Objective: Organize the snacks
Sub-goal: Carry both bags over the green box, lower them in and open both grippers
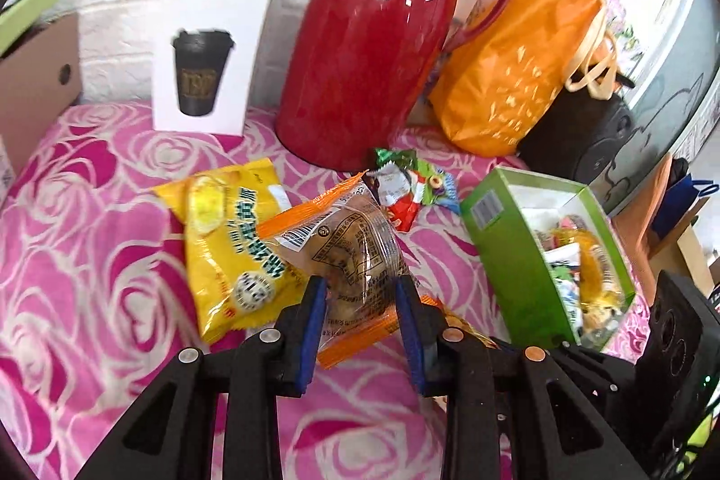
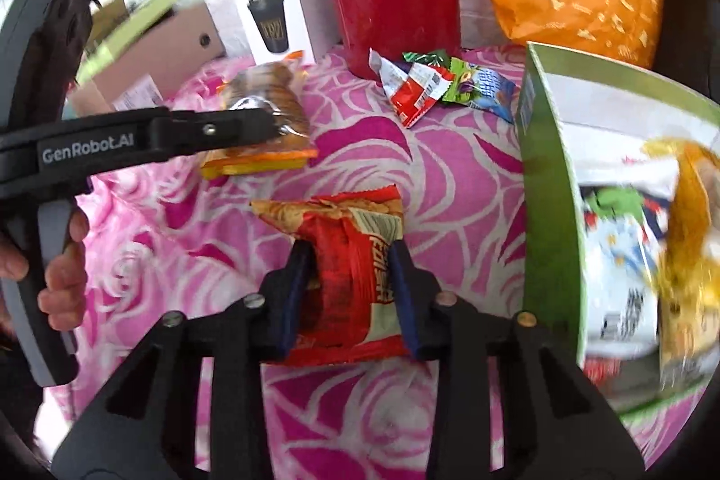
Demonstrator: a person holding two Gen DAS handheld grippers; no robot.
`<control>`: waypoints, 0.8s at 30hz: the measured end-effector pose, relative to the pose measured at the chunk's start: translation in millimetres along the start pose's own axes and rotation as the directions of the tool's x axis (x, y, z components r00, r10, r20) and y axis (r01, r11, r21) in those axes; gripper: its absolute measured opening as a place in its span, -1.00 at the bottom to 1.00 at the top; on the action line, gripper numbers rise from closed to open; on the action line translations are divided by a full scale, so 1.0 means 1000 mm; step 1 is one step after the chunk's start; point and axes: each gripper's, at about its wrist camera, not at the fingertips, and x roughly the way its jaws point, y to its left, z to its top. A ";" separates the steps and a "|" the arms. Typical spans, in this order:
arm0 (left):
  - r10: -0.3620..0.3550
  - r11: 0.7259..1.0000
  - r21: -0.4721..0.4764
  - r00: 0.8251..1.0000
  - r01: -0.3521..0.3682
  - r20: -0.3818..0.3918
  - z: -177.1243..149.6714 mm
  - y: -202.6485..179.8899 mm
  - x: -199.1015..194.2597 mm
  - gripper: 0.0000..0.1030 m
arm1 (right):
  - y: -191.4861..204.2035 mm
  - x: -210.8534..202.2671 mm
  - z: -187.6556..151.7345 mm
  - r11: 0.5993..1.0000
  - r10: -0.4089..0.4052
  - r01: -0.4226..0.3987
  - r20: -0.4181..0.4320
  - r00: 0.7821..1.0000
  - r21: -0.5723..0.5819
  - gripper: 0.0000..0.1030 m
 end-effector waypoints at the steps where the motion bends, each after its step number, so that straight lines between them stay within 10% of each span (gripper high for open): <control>1: -0.002 1.000 -0.001 1.000 0.002 0.007 0.000 -0.002 -0.004 -0.39 | 0.002 -0.007 -0.002 1.000 0.011 -0.011 0.012 1.000 0.001 -0.29; 11: -0.099 0.988 0.125 0.991 0.087 0.089 0.007 -0.077 -0.053 -0.39 | -0.011 -0.097 -0.012 0.999 -0.026 0.018 0.191 0.981 0.046 -0.32; 24: -0.171 0.952 0.258 0.985 0.166 -0.003 0.022 -0.183 0.008 -0.39 | -0.134 -0.177 -0.032 0.933 -0.289 0.201 0.292 0.911 0.298 -0.36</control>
